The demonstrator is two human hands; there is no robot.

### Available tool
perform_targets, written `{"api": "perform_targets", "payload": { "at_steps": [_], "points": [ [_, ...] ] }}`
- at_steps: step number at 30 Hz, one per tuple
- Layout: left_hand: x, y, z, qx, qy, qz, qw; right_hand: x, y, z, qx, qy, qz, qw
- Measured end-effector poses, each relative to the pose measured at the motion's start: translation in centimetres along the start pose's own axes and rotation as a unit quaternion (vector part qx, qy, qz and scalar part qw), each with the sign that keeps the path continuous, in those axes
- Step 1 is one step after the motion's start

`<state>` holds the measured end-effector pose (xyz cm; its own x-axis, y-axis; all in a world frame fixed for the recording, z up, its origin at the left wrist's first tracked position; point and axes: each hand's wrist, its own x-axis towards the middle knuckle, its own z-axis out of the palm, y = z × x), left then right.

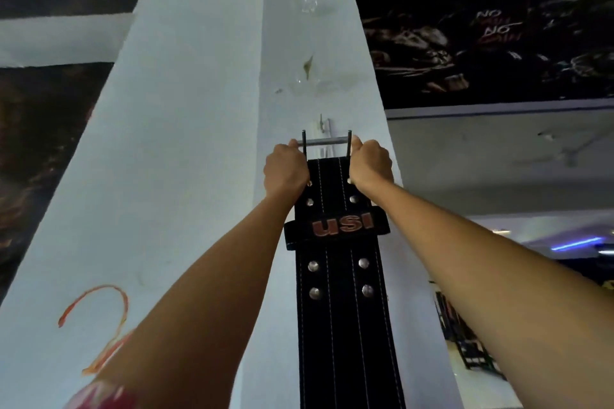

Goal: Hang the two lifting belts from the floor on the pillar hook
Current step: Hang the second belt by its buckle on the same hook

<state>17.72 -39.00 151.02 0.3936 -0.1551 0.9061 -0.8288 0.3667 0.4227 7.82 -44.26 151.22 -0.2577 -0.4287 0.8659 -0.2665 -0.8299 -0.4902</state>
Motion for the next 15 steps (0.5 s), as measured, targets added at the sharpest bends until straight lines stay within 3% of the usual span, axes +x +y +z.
{"api": "perform_targets", "payload": {
  "at_steps": [7,12,15],
  "points": [
    [5.1,-2.8,3.4,-0.048,-0.097,-0.029,0.994,3.8,2.3,2.7,0.004,-0.053,0.025,0.998],
    [3.1,-3.7,2.6,-0.107,-0.115,0.016,0.987,1.8,3.4,1.7,0.007,-0.055,-0.013,0.998],
    [1.0,-5.3,0.6,-0.232,-0.185,0.021,0.955,0.3,4.1,0.3,0.176,-0.165,-0.024,0.970]
  ]
}}
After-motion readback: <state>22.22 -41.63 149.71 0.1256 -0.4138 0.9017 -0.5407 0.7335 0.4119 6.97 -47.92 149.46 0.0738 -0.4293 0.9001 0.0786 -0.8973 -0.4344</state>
